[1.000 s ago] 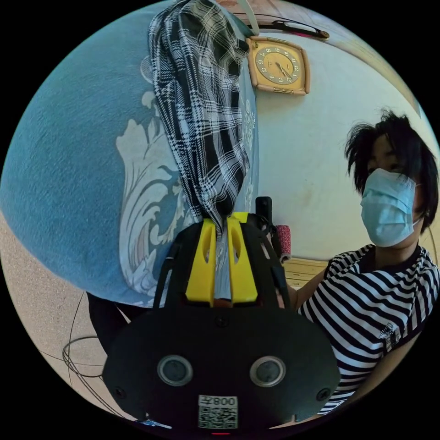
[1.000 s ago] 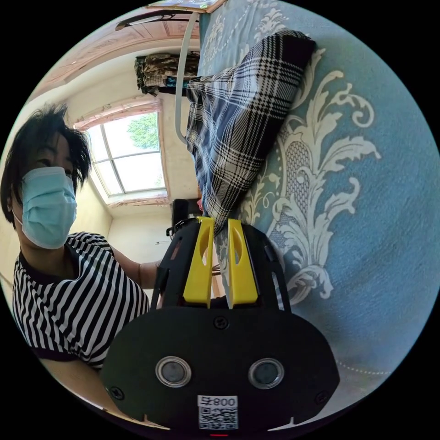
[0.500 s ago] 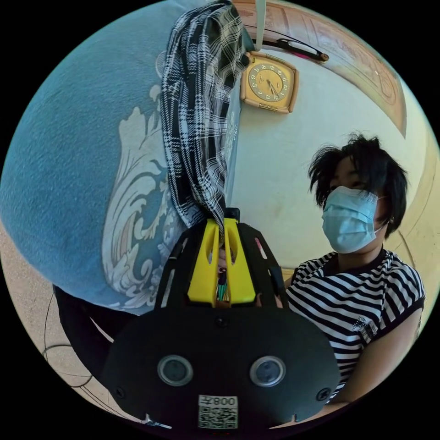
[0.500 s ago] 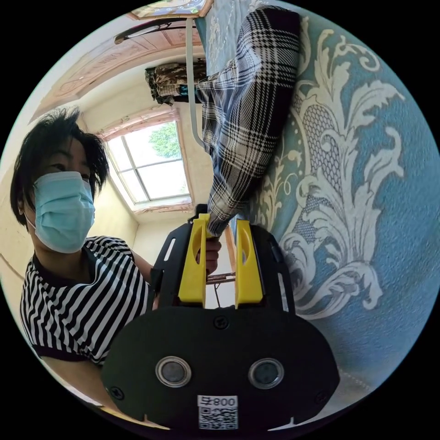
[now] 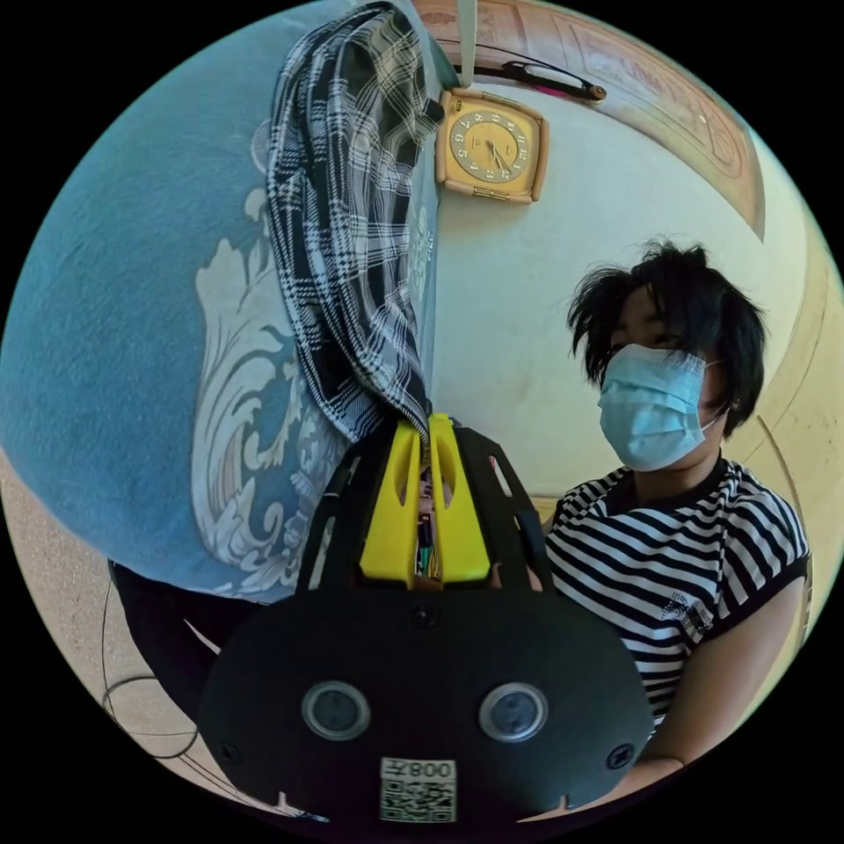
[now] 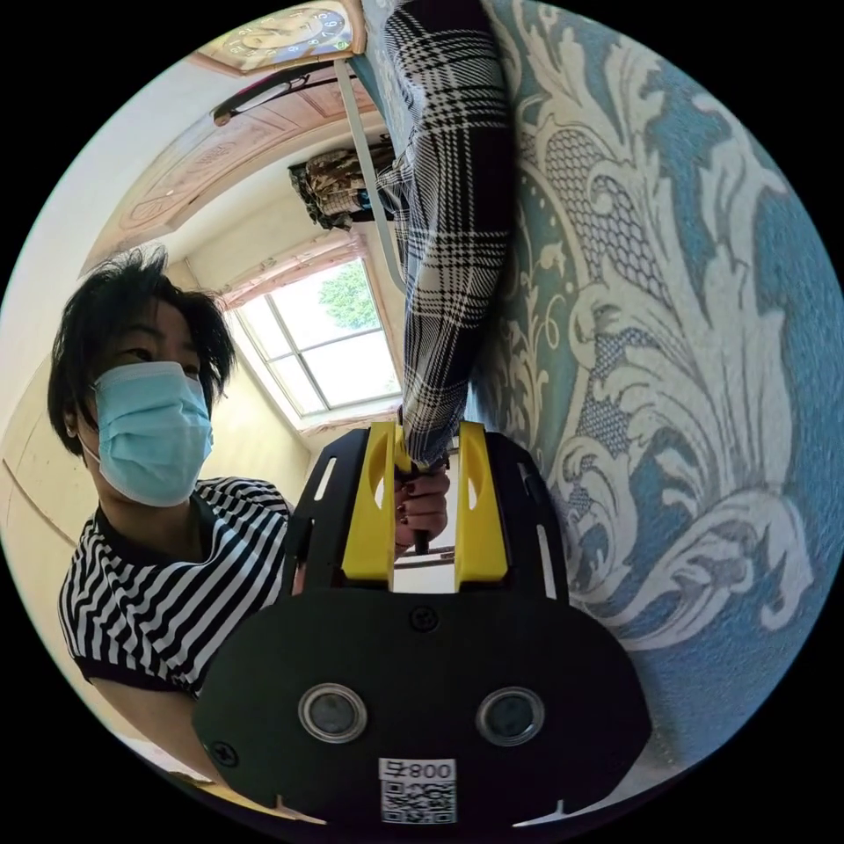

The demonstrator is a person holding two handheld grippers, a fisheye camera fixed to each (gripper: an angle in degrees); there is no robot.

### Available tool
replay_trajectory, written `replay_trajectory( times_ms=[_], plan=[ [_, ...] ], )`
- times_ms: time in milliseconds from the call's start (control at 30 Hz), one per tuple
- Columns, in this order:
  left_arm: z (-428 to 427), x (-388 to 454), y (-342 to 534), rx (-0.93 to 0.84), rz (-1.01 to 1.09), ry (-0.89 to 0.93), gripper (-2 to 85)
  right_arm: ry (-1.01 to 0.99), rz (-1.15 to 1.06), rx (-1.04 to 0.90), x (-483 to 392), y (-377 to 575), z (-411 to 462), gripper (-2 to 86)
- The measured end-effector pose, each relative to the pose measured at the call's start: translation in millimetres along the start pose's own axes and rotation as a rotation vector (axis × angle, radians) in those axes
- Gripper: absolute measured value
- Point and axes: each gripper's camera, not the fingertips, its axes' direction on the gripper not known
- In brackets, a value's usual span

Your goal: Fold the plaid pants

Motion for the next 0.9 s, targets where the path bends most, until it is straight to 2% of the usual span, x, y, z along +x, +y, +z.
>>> replay_trajectory(
  times_ms=[133,300,400,467,567,900],
  plan=[
    [8,-3,6,-0.004,-0.016,0.004,2.6,-0.035,-0.006,-0.002,2,4,10,10.2],
    [9,-5,11,-0.013,-0.02,-0.003,3.6,-0.008,-0.002,0.009,6,12,18,3.8],
    [-7,3,12,0.005,0.017,-0.103,5.2,0.031,-0.023,0.027,2,21,17,1.8],
    [-25,10,8,0.083,0.033,-0.206,8.1,0.023,-0.049,0.036,-4,30,19,1.0],
    [-34,10,-4,0.155,0.021,-0.247,10.9,-0.016,-0.069,0.052,-10,42,23,0.5],
    [-2,-9,-26,0.342,-0.011,-0.033,11.6,-0.055,-0.133,0.07,-36,88,31,0.1]
  ],
)
